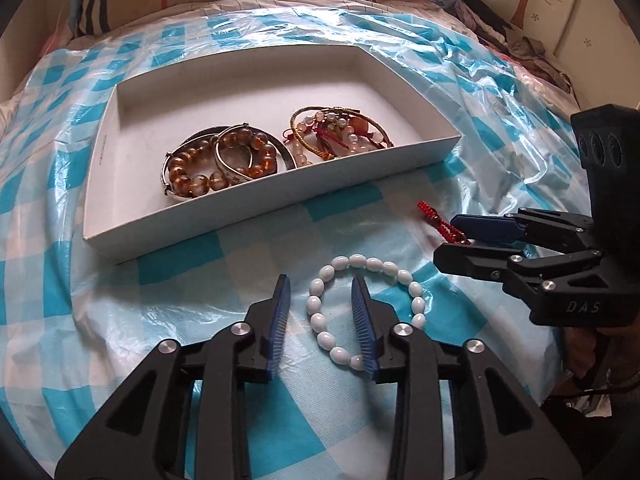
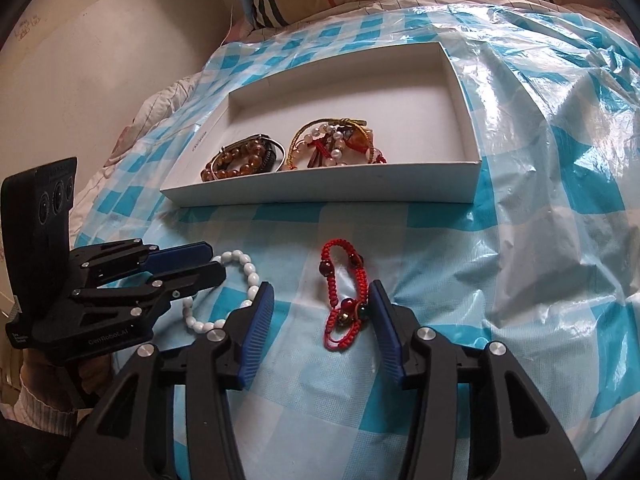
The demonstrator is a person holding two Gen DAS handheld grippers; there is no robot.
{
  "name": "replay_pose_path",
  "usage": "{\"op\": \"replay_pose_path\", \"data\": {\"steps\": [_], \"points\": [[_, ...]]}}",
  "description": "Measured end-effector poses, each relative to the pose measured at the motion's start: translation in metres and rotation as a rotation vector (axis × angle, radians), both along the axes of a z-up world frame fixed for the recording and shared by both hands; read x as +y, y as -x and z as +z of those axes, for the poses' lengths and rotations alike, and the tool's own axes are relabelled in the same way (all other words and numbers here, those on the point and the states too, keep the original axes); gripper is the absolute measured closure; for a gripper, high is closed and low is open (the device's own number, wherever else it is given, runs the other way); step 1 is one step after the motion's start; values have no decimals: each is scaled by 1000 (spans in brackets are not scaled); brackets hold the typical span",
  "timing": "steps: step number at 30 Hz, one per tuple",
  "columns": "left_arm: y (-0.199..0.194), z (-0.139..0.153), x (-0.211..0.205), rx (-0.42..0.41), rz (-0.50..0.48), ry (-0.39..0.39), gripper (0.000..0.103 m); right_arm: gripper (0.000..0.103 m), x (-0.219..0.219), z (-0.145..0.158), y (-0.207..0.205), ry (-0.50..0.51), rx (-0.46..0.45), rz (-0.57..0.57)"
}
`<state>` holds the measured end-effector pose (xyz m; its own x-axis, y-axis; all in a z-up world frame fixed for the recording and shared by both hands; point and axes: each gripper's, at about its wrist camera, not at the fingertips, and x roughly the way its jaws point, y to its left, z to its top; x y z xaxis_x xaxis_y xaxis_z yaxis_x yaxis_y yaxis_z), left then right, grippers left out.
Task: Organize jewelry
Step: 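Grasp the white pearl bracelet with the left tool while the right tool grasps the small red bracelet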
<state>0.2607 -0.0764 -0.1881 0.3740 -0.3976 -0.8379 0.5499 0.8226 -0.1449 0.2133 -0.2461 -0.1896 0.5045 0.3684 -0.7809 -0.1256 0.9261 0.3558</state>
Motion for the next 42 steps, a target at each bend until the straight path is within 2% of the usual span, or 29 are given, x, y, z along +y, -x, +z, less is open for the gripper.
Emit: {"op": "replay_pose_path", "data": {"steps": [5, 7, 8, 10, 11, 14, 19, 23, 28, 33, 42], "points": [[4, 0, -2, -10, -17, -6, 64, 54, -3, 1, 0, -11, -3, -22], [7, -3, -4, -28, -23, -25, 65, 56, 2, -2, 1, 40, -4, -6], [10, -3, -6, -40, -28, -39, 68, 61, 5, -2, 2, 76, -11, -3], [16, -3, -13, -59, -59, -71, 92, 86, 9, -3, 4, 89, -12, 11], [20, -3, -17, -69, -75, -87, 96, 91, 8, -3, 6, 73, -10, 10], [27, 3, -19, -58, -92, -100, 96, 92, 4, 2, 15, 0, -2, 2], [40, 29, 7, 3, -33, 10, 96, 92, -7, 25, 44, -136, -23, -24], [62, 52, 26, -2, 25, 66, 96, 92, -11, 48, 69, -204, -59, -41], [94, 82, 39, -49, 62, 88, 96, 92, -10, 77, 102, -244, -126, -45], [125, 113, 44, -125, 72, 71, 96, 92, -10, 101, 127, -291, -181, -58], [169, 153, 47, -241, 80, 38, 96, 92, -3, 134, 165, -304, -261, -38]]}}
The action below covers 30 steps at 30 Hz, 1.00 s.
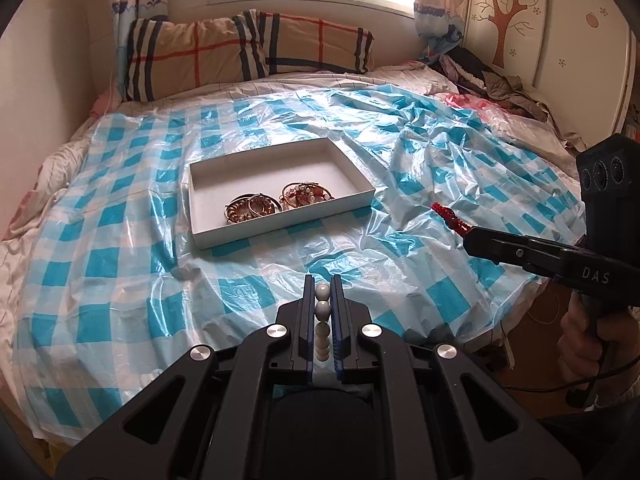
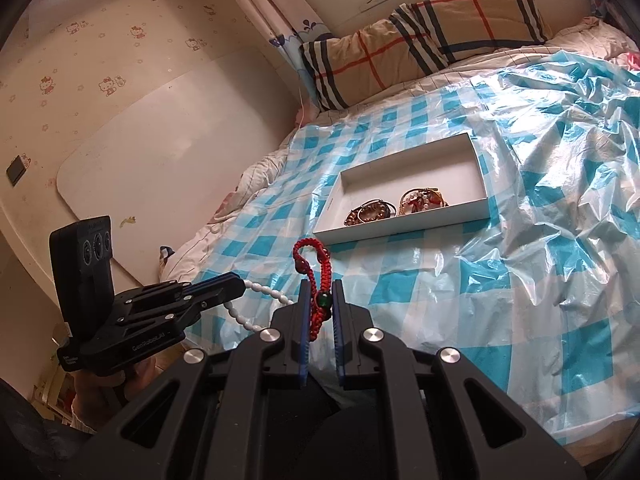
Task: Organize jewelry
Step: 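Grasp the white pearl bracelet with the left tool while the right tool grasps the small red bracelet, then lift both held bracelets and carry them toward the white box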
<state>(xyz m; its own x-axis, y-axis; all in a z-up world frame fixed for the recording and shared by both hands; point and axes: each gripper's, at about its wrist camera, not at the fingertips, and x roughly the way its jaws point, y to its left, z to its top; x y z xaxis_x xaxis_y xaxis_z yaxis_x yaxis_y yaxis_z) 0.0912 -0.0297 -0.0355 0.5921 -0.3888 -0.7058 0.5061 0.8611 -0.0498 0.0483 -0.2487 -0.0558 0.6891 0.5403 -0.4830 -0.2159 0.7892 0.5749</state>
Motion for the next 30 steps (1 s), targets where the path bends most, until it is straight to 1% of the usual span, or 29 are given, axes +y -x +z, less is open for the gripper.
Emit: {"op": "replay_pose_path", "data": {"steps": [8, 14, 22, 30], "points": [[24, 21, 2, -66, 6, -10, 96, 92, 3, 14, 19, -19, -37, -5], [39, 36, 3, -118, 13, -12, 96, 92, 6, 30, 32, -17, -84, -7], [54, 54, 10, -154, 21, 18, 96, 92, 14, 49, 49, 8, -143, -7], [67, 66, 12, -190, 22, 26, 96, 92, 18, 58, 60, 21, -172, -4]]}}
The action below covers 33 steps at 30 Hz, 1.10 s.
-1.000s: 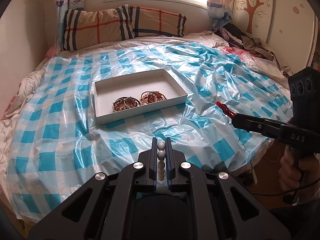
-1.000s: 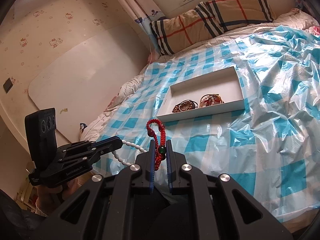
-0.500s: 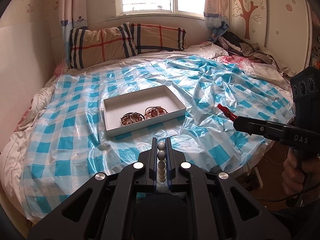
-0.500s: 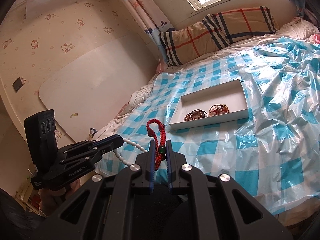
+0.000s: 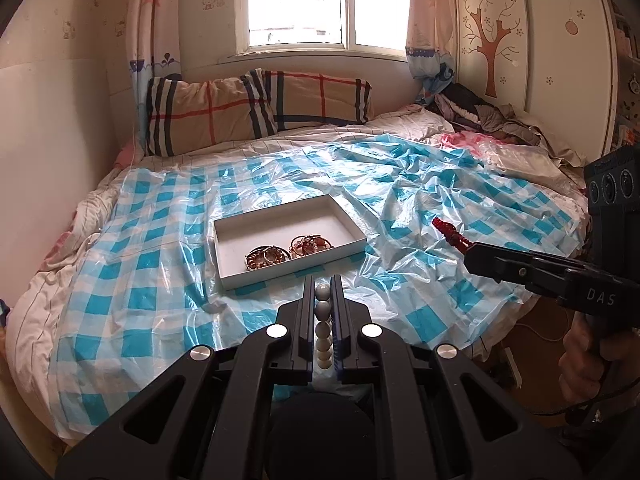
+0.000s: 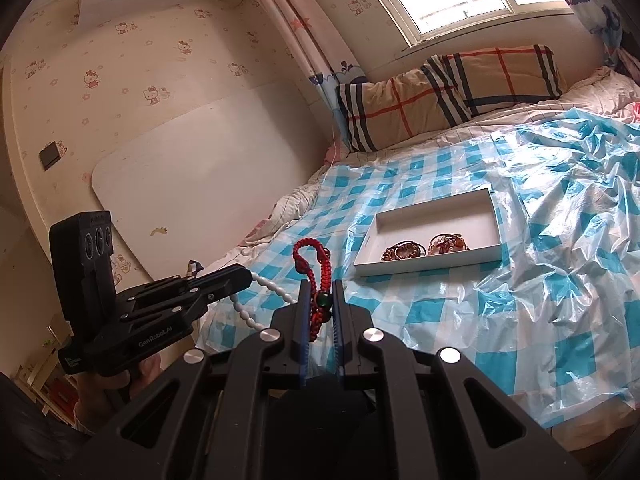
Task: Organize jewelry
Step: 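Lift both held bracelets and carry them toward the white box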
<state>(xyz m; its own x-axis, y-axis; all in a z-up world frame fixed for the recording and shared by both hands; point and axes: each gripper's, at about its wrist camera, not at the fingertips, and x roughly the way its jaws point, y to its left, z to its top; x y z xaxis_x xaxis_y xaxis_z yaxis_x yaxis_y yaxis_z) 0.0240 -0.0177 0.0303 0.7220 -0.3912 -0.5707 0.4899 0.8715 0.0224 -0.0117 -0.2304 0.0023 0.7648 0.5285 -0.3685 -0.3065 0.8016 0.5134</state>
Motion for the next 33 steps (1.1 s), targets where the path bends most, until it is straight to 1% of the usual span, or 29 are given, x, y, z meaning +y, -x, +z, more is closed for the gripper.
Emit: {"op": "replay_pose_path", "data": {"steps": [8, 20, 33], "points": [[-10, -2, -1, 4, 6, 10, 96, 92, 5, -3, -13, 24, -3, -17], [-51, -13, -5, 23, 32, 28, 96, 92, 4, -15, -48, 40, 19, -37], [-84, -26, -10, 35, 45, 30, 96, 92, 2, -28, -81, 43, 45, -47]]}}
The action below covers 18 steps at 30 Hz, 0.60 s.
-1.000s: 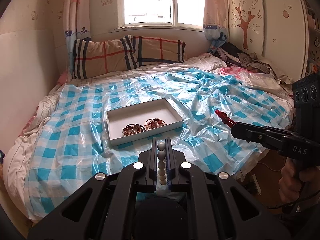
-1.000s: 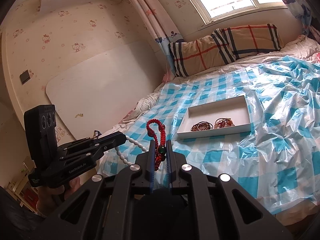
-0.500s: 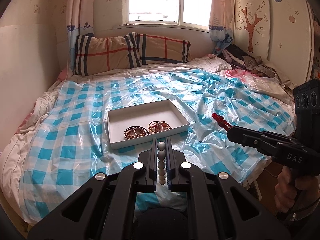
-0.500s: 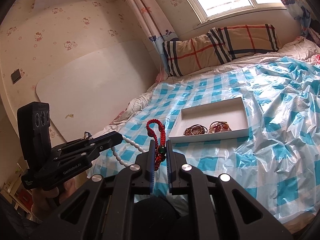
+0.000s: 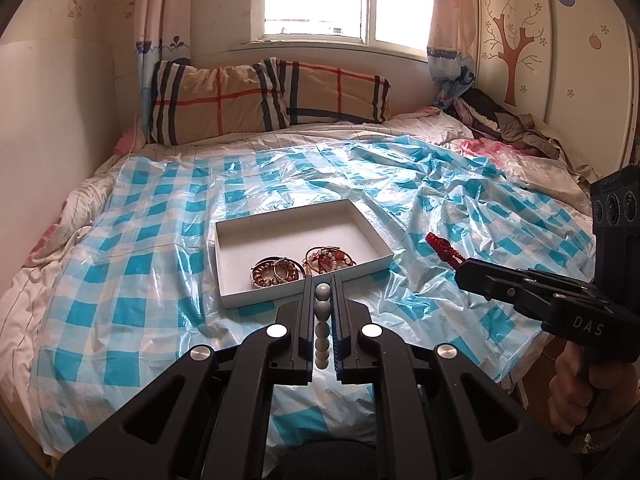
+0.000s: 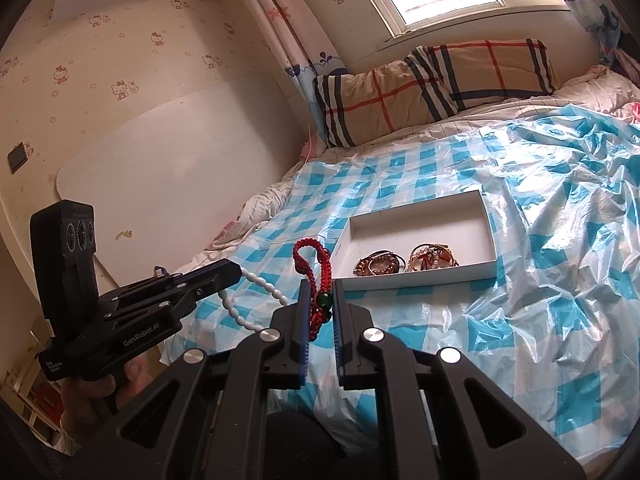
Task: Organize jewelry
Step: 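Lift both held bracelets and carry them toward the white box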
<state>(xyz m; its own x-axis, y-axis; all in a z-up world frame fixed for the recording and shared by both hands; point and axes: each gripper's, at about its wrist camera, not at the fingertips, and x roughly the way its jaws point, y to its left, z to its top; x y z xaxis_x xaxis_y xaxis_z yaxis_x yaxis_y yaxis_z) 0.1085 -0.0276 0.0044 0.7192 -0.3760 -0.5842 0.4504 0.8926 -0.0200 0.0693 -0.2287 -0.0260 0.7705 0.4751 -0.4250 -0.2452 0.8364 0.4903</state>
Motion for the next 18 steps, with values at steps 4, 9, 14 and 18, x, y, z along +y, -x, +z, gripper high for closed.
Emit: {"op": "replay_pose_path", "data": {"steps": [4, 9, 14, 18], "points": [[-8, -2, -3, 3, 0, 1, 96, 92, -2, -4, -8, 1, 4, -2], [-31, -7, -6, 15, 5, 17, 96, 92, -3, -10, -21, 9, 18, -10], [-55, -15, -1, 39, 23, 37, 96, 92, -4, -16, -39, 25, 29, -18], [-73, -23, 1, 54, 35, 48, 96, 92, -4, -26, -57, 39, 47, -16]]}}
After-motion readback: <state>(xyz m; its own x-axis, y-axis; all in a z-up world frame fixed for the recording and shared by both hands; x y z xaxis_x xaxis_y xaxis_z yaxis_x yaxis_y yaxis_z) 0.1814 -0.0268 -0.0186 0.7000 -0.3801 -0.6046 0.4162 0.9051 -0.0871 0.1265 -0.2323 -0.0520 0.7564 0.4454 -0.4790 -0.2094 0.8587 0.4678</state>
